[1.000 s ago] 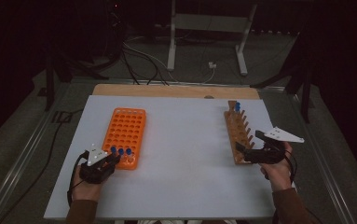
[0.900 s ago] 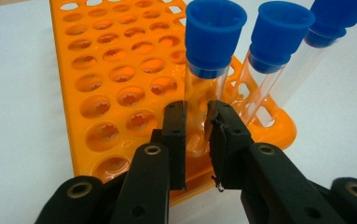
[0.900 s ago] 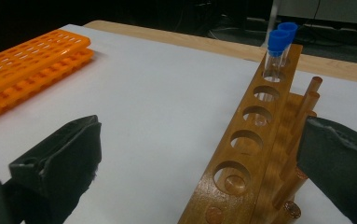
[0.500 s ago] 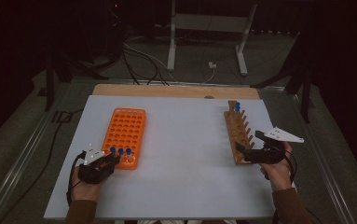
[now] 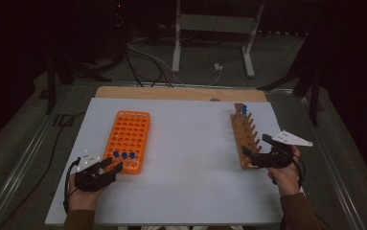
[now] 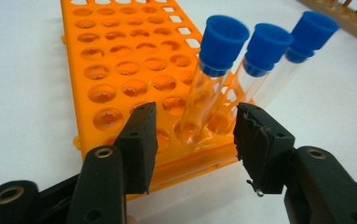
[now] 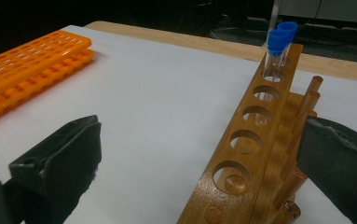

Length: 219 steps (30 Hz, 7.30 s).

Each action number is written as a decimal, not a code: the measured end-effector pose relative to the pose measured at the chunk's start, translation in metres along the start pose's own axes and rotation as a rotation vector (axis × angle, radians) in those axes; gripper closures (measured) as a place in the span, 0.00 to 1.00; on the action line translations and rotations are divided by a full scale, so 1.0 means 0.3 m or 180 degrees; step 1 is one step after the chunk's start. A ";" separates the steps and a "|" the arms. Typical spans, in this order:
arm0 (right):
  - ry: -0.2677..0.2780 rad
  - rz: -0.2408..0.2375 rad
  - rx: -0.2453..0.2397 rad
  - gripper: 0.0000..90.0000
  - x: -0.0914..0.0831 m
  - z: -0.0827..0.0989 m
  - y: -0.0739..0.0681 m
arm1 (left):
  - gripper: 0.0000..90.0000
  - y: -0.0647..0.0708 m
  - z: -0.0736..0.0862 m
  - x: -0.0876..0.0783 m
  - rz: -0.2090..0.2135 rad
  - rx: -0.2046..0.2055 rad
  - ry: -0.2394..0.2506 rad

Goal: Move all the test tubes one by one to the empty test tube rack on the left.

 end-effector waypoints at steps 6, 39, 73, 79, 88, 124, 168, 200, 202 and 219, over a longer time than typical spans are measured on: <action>-0.0001 -0.0005 0.0001 0.00 0.000 -0.001 0.001 | 0.39 0.014 -0.031 -0.031 0.0074 -0.0035 0.0172; 0.0018 0.0002 -0.0028 0.00 0.027 -0.033 0.007 | 0.01 0.260 -0.282 0.130 0.0477 0.0121 0.0786; -0.0266 0.0404 -0.0063 0.23 0.257 -0.112 0.200 | 0.01 0.441 -0.195 0.244 0.0754 0.0288 0.0594; -0.0342 0.0496 -0.0098 0.50 0.321 -0.086 0.218 | 0.01 0.450 -0.190 0.248 0.0773 0.0294 0.0578; -0.0366 0.0630 -0.0019 0.73 0.367 -0.055 0.251 | 0.01 0.460 -0.180 0.253 0.0807 0.0311 0.0542; -0.0311 0.0495 -0.0203 0.85 0.323 -0.098 0.229 | 0.01 0.460 -0.161 0.261 0.0827 0.0268 0.0470; -0.0144 0.0207 -0.0306 0.85 0.204 -0.239 0.148 | 0.01 0.463 -0.145 0.269 0.0846 0.0261 0.0409; -0.0273 -0.0294 -0.0337 0.85 0.177 -0.145 -0.051 | 0.01 0.496 -0.126 0.276 0.0895 0.0313 0.0344; -0.0283 -0.0321 -0.0334 0.85 0.178 -0.141 -0.063 | 0.01 0.510 -0.125 0.278 0.0921 0.0326 0.0332; -0.0345 -0.0682 -0.0361 0.85 0.187 -0.117 -0.217 | 0.02 0.617 -0.178 0.356 0.1039 0.0522 0.0363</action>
Point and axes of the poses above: each handheld gripper's, and its own axes: x roughly forward along the jaws, z roughly out of its underside, y roughly to its right, the point moved 8 cm from there along x, roughly forward along the jaws, and after that the axes turned 12 degrees about y, right-handed, at the moved point
